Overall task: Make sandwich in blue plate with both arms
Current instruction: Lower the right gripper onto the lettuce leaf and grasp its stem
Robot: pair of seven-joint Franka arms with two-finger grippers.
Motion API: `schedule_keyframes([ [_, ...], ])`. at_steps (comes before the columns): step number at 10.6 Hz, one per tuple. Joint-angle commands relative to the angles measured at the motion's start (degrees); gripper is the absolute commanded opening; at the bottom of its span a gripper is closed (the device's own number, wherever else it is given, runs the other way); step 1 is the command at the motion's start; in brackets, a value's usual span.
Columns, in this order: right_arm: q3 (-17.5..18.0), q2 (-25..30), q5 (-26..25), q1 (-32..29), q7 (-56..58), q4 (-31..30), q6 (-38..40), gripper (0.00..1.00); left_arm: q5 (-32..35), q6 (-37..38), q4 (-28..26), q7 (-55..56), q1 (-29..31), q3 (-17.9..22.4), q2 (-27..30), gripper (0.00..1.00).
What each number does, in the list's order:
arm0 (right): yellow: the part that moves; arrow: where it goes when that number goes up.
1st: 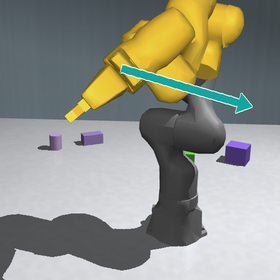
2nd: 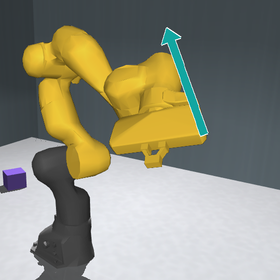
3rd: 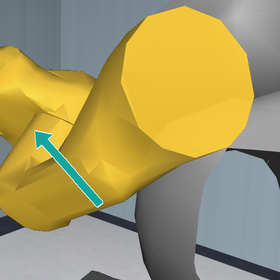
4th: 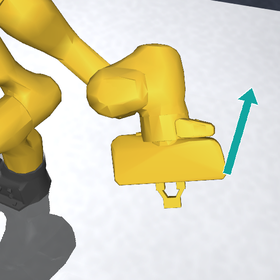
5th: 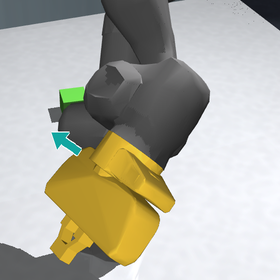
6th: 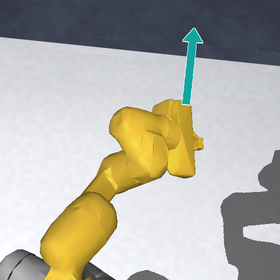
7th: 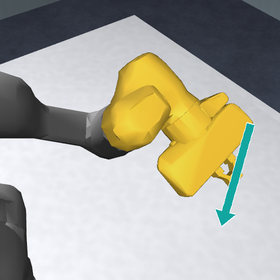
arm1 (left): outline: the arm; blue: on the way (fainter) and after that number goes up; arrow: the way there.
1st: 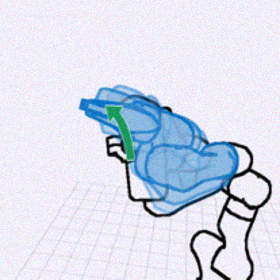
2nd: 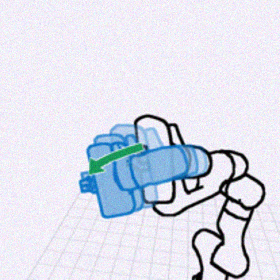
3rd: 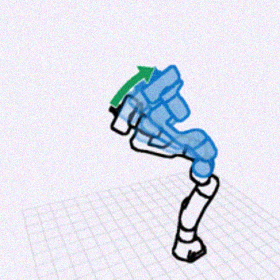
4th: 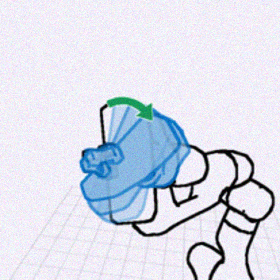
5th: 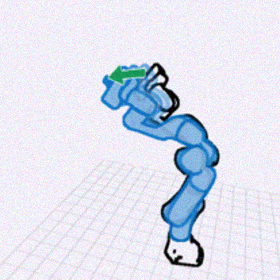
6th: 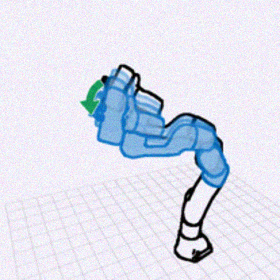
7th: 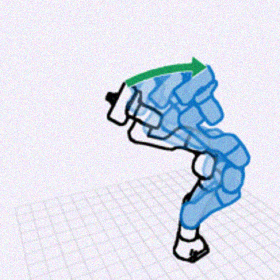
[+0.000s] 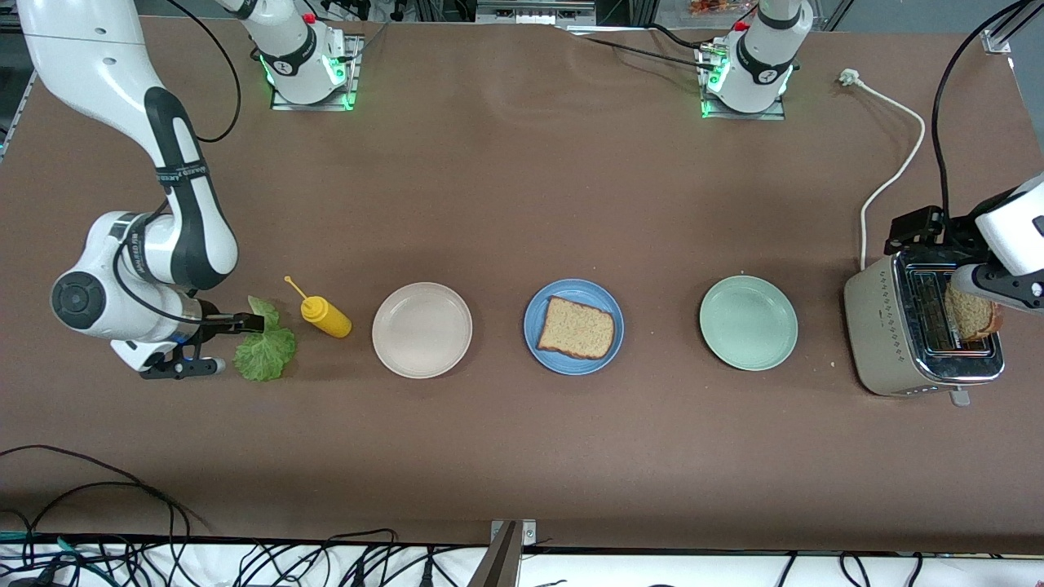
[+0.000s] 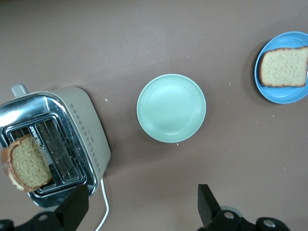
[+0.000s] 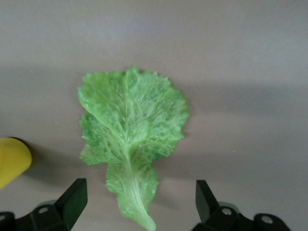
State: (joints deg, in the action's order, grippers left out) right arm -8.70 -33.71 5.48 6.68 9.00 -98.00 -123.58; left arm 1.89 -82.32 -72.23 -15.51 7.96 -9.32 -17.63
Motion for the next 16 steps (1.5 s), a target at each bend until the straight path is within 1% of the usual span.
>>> schedule_keyframes([
  [1, 0.62, -1.09, 1.38, -0.09, 1.2, -2.11, -1.66, 1.0, -1.1, -4.68, -12.54, 8.45, 0.39, -2.45, 8.81, 1.0],
  [2, 1.23, -1.1, 1.47, 0.0, 1.2, -2.28, -2.36, 1.0, -1.1, -5.3, -15.28, 9.61, 0.39, -2.89, 10.76, 1.0],
  [4, 2.02, -2.93, 1.38, 0.0, 1.29, -2.29, -3.76, 1.0, -1.36, -5.74, -17.4, 9.71, 0.47, -2.9, 12.44, 1.0],
  [6, 2.2, -4.08, 1.38, 0.0, 2.33, -2.46, -5.0, 1.0, -1.8, -7.66, -23.01, 9.71, 0.65, -2.98, 16.56, 1.0],
  [7, 2.2, -4.09, 1.38, 0.0, 2.86, -2.64, -5.0, 1.0, -1.8, -7.94, -24.26, 9.8, 0.56, -3.07, 17.71, 1.0],
  [8, 2.2, -4.17, 1.38, 0.0, 4.52, -2.72, -5.0, 0.86, -2.41, -7.85, -24.79, 9.71, 0.65, -3.07, 18.07, 1.0],
  [9, 2.2, -4.26, 1.38, 0.0, 5.84, -2.64, -5.0, 0.64, -3.38, -7.68, -24.8, 9.62, 0.74, -2.99, 18.25, 1.0],
  [12, 2.2, -4.79, 1.38, 0.0, 6.3, -2.64, -4.92, 0.2, -3.47, -6.71, -24.71, 9.62, 0.74, -2.98, 18.42, 1.0],
  [13, 2.2, -4.44, 1.38, 0.09, 6.21, -2.64, -4.57, 0.03, -3.47, -6.71, -24.62, 9.62, 0.74, -2.98, 18.42, 1.0],
  [14, 2.2, -3.66, 1.38, 0.09, 6.04, -2.55, -4.3, 0.0, -3.47, -6.71, -24.53, 9.62, 0.74, -2.98, 18.42, 1.0],
  [16, 3.07, -0.15, 1.38, 0.18, 5.95, -2.38, -1.42, 0.0, -3.56, -6.8, -24.27, 9.62, 0.74, -2.98, 18.34, 1.0],
])
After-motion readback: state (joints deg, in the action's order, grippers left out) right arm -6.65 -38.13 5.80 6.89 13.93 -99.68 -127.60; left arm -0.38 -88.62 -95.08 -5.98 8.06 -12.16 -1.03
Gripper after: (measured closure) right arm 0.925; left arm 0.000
